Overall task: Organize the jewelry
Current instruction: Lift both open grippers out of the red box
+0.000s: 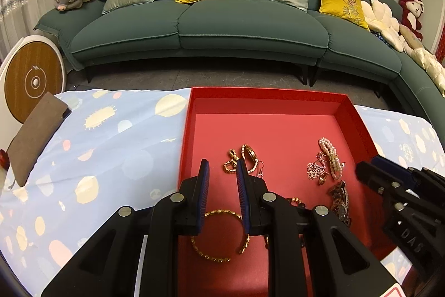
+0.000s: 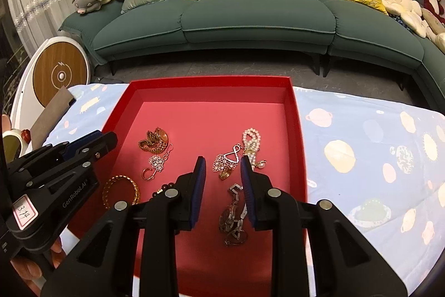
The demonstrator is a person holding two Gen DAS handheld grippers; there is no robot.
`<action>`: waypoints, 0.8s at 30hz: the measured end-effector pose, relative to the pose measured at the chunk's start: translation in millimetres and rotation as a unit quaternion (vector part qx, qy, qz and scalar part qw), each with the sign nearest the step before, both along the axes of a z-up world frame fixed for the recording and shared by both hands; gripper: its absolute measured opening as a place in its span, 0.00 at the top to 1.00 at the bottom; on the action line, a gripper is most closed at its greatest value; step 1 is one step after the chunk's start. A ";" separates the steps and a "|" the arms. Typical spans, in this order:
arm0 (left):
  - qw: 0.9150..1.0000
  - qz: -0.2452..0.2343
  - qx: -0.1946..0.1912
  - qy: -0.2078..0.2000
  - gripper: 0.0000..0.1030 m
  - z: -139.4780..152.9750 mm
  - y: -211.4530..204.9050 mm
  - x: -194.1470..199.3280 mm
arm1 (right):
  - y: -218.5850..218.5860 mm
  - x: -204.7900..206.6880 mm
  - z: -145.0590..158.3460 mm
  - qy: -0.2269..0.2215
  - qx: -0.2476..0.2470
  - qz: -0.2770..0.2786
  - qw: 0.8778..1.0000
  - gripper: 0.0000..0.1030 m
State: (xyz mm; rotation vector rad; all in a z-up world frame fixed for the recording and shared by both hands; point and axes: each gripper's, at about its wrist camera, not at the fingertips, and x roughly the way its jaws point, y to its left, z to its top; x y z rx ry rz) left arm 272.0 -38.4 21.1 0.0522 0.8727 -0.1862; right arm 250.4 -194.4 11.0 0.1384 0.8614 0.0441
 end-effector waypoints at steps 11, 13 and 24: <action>0.999 0.017 -0.002 -0.034 0.79 43.4 37.3 -60.7 | -10.9 -70.0 43.7 -0.024 0.003 -0.009 1.000 0.66; 0.999 0.018 0.005 -0.041 0.79 47.5 37.6 -72.5 | -10.9 -80.9 44.6 -0.022 0.009 -0.011 1.000 0.66; 0.999 0.012 0.010 -0.046 0.77 45.9 26.0 -107.2 | 6.6 -111.3 44.1 -0.031 -0.002 -0.013 0.999 0.61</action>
